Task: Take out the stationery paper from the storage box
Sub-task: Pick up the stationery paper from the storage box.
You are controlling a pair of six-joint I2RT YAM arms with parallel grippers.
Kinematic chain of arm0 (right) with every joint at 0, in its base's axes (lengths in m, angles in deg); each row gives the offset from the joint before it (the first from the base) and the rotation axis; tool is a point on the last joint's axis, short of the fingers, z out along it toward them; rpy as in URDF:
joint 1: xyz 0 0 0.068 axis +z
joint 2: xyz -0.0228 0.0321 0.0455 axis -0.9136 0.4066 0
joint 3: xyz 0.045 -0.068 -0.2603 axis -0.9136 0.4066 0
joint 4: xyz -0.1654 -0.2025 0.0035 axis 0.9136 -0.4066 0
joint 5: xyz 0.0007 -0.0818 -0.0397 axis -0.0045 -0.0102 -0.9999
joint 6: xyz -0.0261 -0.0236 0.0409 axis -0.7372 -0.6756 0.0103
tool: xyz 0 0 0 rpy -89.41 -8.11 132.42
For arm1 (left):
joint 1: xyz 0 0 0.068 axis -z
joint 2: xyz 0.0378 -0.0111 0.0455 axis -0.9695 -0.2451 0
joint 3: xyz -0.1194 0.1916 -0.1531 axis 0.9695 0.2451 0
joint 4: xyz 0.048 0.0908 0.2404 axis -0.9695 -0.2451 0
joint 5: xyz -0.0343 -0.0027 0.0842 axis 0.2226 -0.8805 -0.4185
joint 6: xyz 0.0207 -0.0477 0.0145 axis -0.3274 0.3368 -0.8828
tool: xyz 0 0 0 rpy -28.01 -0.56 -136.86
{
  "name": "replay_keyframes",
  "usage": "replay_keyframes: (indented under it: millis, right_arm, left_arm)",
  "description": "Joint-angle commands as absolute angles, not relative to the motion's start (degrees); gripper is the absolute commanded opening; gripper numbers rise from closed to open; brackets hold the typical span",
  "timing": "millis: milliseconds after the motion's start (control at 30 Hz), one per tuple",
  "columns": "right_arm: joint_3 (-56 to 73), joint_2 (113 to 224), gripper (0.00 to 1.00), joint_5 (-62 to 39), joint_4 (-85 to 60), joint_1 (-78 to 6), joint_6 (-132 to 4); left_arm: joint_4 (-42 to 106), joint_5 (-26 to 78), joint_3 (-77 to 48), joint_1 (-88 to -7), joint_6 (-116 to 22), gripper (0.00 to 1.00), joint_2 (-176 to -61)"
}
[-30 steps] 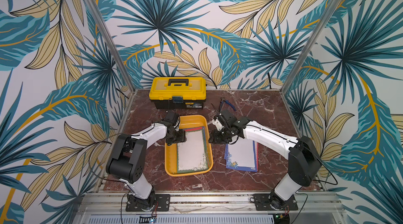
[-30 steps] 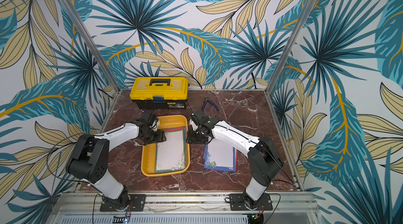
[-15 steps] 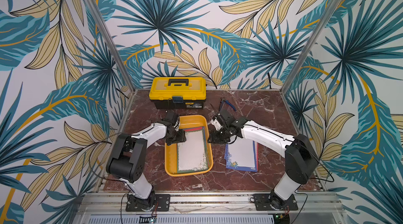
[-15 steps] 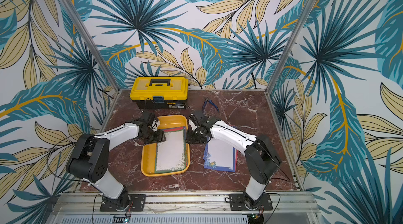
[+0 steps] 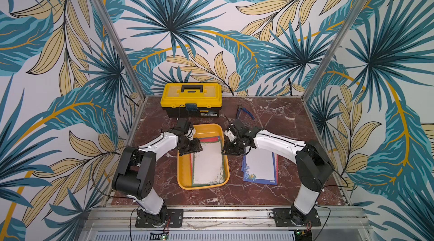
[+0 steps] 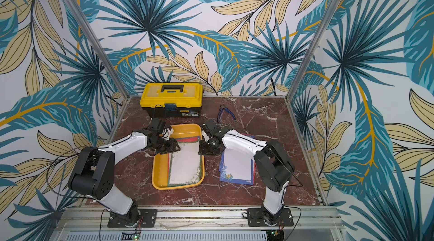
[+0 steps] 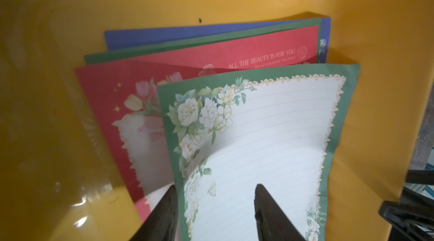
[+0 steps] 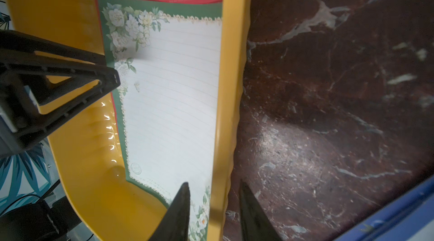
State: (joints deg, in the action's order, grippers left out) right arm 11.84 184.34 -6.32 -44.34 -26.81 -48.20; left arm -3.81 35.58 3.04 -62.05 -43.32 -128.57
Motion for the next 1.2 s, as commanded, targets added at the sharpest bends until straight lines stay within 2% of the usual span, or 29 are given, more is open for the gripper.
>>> replay_keyframes:
  millis: [0, 400, 600, 700, 833, 933, 1133, 1167]
  right_arm:
    - [11.62, 184.91, 0.36, -5.67, -42.91, -26.55, -47.39]
    - [11.85, 185.96, 0.32, -4.88, -41.95, -26.67, -47.21]
    - [11.52, 186.18, 0.32, -4.20, -41.63, -26.67, -47.20]
    - [11.42, 186.27, 0.31, -3.93, -41.59, -26.69, -47.31]
    - [11.17, 186.61, 0.31, -3.58, -41.57, -26.65, -47.40]
    - [10.97, 186.88, 0.31, -3.10, -41.48, -26.63, -47.43]
    - [10.78, 186.32, 0.31, -3.57, -41.93, -26.64, -47.58]
    - [10.76, 186.06, 0.31, -3.81, -42.02, -26.64, -47.64]
  left_arm:
    - [-3.57, 38.80, 2.77, -62.50, -43.12, 0.49, -128.16]
    - [-3.53, 41.04, 4.52, -62.63, -42.41, 0.34, -125.77]
    - [-2.65, 43.04, 5.39, -63.20, -42.20, 0.23, -125.29]
    - [-2.35, 43.50, 5.74, -63.26, -42.33, 0.24, -125.70]
    - [-2.36, 42.98, 5.75, -63.27, -42.95, 0.36, -127.33]
    - [-2.34, 42.64, 5.56, -63.21, -43.56, 0.36, -128.32]
    - [-2.36, 41.77, 5.39, -63.32, -44.45, 0.23, -128.02]
    - [-2.35, 41.51, 5.40, -63.30, -44.63, 0.18, -127.77]
